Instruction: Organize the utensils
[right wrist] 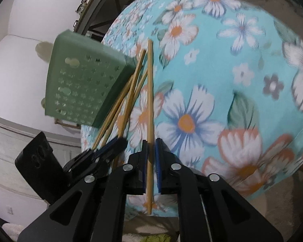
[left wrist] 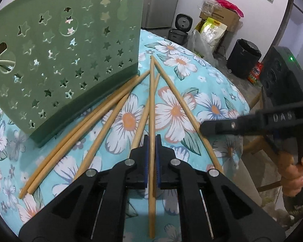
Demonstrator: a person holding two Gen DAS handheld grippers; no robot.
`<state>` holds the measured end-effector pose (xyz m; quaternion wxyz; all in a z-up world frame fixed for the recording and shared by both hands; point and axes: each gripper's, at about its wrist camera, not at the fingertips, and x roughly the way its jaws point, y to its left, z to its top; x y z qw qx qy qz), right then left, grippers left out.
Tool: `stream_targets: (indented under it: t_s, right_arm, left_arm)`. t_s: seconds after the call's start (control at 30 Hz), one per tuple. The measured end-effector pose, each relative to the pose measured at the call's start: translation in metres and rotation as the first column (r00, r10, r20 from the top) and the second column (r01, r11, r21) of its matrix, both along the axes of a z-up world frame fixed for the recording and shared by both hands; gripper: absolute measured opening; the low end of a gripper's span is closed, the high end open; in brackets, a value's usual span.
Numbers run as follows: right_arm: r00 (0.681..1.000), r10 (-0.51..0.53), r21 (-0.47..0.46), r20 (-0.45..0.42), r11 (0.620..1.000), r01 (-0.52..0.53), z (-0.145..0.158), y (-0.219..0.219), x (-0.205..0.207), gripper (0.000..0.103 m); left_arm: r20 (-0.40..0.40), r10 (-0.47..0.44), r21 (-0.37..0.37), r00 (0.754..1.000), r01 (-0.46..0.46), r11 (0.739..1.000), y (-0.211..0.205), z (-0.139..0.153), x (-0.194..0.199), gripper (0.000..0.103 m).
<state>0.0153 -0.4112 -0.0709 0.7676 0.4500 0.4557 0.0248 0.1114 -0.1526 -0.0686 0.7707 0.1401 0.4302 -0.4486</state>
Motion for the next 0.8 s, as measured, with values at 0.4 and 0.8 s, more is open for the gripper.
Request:
stream_targets:
  t_s: [0.4, 0.8]
  right_arm:
    - [0.999, 0.046, -0.127, -0.002, 0.991, -0.046, 0.017, -0.008, 0.058, 0.028]
    - [0.998, -0.062, -0.151, 0.004, 0.987, 0.061, 0.014, -0.020, 0.041, 0.007]
  left_arm:
    - [-0.063, -0.032, -0.008, 0.998, 0.031, 0.999, -0.017, 0.002, 0.019, 0.006]
    - [-0.057, -0.043, -0.018, 0.997, 0.042, 0.999, -0.025, 0.000, 0.011, 0.006]
